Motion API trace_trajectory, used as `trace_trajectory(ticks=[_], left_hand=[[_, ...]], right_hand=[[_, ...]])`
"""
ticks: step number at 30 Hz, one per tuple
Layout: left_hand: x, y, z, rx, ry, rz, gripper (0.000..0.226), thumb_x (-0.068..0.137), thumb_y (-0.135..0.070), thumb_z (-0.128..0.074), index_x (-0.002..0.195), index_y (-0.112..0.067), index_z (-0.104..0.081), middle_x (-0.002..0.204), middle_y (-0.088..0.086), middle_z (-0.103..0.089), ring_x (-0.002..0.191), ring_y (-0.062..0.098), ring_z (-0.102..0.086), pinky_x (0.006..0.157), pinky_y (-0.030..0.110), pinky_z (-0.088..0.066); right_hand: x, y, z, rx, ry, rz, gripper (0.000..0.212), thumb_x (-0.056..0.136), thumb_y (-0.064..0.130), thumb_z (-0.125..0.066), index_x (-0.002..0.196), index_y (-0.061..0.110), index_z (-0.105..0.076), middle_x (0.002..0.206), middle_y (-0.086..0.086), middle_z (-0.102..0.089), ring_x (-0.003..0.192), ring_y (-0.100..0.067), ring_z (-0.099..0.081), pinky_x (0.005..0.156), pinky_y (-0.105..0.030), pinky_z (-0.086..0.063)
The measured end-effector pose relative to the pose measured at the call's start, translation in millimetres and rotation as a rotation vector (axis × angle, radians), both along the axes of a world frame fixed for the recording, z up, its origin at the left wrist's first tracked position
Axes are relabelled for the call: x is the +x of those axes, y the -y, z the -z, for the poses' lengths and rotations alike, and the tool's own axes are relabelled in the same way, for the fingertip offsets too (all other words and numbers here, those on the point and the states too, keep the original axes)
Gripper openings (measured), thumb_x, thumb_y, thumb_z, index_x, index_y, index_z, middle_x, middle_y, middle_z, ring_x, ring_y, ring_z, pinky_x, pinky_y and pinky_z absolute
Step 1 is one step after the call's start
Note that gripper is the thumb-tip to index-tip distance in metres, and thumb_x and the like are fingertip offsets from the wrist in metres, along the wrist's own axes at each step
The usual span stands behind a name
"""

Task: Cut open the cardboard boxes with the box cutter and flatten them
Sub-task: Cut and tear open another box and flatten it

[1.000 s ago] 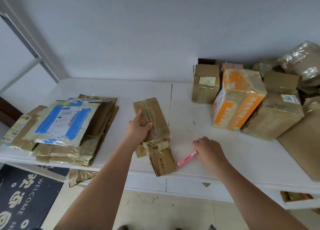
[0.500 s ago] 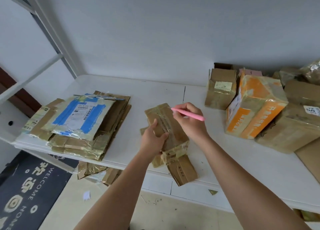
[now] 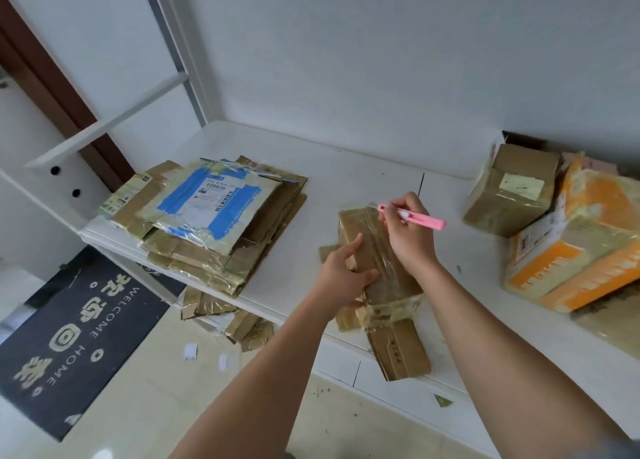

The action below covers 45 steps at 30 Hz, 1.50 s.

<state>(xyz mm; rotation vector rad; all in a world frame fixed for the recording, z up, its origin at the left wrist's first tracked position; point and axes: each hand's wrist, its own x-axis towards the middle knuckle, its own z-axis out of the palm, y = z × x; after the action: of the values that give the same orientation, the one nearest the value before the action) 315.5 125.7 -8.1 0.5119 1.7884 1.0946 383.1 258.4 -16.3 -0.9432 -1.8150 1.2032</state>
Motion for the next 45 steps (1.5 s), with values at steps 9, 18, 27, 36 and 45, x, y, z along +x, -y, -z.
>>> trace_trajectory(ticks=[9,18,27,36,45], left_hand=[[2.0,2.6,-2.7,0.010,0.008,-0.012,0.069,0.092,-0.017,-0.067,0.145,-0.050,-0.035,0.105,-0.008,-0.055,0.090,0.018,-0.067,0.064,0.039,-0.062],[8.7,4.1,2.0,0.047,0.000,-0.152,0.063,0.090,-0.015,-0.070,0.140,-0.044,-0.045,0.107,-0.010,-0.050,0.089,0.022,-0.068,0.054,0.032,-0.060],[11.9,4.1,0.7,0.042,-0.008,-0.152,0.066,0.090,-0.017,-0.070,0.143,-0.045,-0.043,0.120,0.003,-0.062,0.087,0.025,-0.072,0.062,0.042,-0.062],[12.9,1.7,0.1,0.009,-0.074,-0.134,0.067,0.091,-0.017,-0.069,0.145,-0.044,-0.040,0.116,0.003,-0.063,0.083,0.024,-0.072,0.055,0.036,-0.061],[9.0,-1.5,4.5,0.012,-0.053,-0.156,0.069,0.090,-0.015,-0.070,0.145,-0.042,-0.039,0.113,0.005,-0.066,0.085,0.026,-0.073,0.055,0.036,-0.060]], right_hand=[[-0.8,3.7,2.2,0.161,0.080,-0.069,0.017,0.097,0.010,-0.057,0.086,0.001,-0.050,0.081,-0.001,-0.063,0.072,0.001,-0.061,0.056,-0.009,-0.041],[20.4,2.6,-3.9,0.346,0.197,-0.238,0.016,0.094,0.007,-0.060,0.082,0.004,-0.050,0.077,-0.004,-0.063,0.066,-0.016,-0.060,0.053,-0.014,-0.039],[54.3,21.1,-0.5,0.331,0.199,-0.327,0.014,0.092,0.004,-0.058,0.083,0.009,-0.048,0.083,-0.009,-0.064,0.084,-0.028,-0.068,0.066,-0.035,-0.052],[97.2,53.1,-1.8,0.266,0.210,-0.361,0.019,0.096,0.009,-0.055,0.080,0.013,-0.046,0.079,-0.010,-0.061,0.080,-0.031,-0.065,0.061,-0.036,-0.049],[132.4,88.9,-3.0,0.351,0.124,-0.329,0.027,0.099,0.019,-0.050,0.076,0.007,-0.042,0.067,0.000,-0.044,0.063,-0.014,-0.049,0.059,-0.034,-0.046]])
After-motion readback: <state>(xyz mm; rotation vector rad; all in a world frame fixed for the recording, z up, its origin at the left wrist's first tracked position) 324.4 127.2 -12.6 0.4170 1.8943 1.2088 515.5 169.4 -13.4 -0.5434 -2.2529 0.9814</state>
